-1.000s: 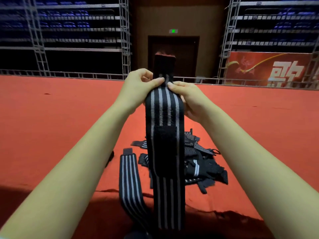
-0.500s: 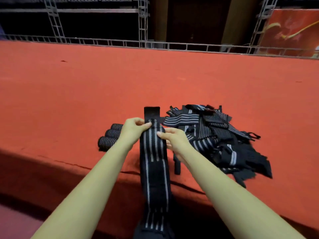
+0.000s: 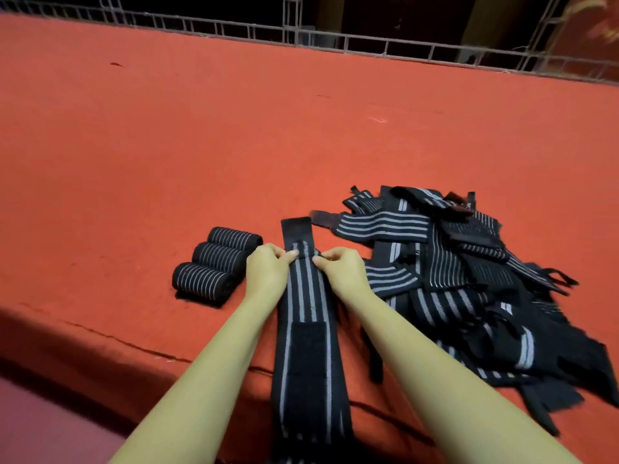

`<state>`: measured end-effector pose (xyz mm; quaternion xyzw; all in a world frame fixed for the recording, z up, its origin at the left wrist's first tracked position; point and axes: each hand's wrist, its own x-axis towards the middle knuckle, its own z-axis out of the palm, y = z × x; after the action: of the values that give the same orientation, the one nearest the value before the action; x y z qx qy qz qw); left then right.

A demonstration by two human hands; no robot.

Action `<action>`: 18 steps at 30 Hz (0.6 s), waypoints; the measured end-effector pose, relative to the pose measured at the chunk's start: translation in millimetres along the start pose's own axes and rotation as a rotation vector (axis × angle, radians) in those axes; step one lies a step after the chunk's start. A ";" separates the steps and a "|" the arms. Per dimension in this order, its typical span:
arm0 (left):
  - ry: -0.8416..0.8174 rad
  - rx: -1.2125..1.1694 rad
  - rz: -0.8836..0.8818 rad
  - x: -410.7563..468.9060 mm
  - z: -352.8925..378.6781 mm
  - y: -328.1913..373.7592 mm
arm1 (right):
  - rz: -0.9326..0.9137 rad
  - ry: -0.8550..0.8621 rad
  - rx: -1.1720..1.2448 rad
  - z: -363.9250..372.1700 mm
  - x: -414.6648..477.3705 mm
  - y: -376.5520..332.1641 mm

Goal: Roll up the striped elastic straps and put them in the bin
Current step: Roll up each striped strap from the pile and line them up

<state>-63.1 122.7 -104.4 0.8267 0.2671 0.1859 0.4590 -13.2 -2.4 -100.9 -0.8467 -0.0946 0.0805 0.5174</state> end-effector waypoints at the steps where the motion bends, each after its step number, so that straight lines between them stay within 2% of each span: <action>1: 0.027 0.018 0.019 4.7 4.6 -0.4 | 0.001 0.001 -0.008 1.6 6.9 1.7; 5: 0.079 0.065 0.051 19.5 19.1 -11.5 | 0.012 -0.002 -0.013 9.0 25.0 7.6; 11: 0.156 0.051 0.119 18.4 24.8 -23.2 | -0.006 0.014 0.101 11.6 29.0 18.0; 18: 0.117 -0.189 0.089 13.3 13.5 -20.8 | -0.120 0.046 0.284 8.5 16.0 25.1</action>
<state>-50.8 131.0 -128.3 0.7784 0.2380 0.2785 0.5099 2.2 -2.4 -127.7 -0.7594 -0.1211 0.0424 0.6378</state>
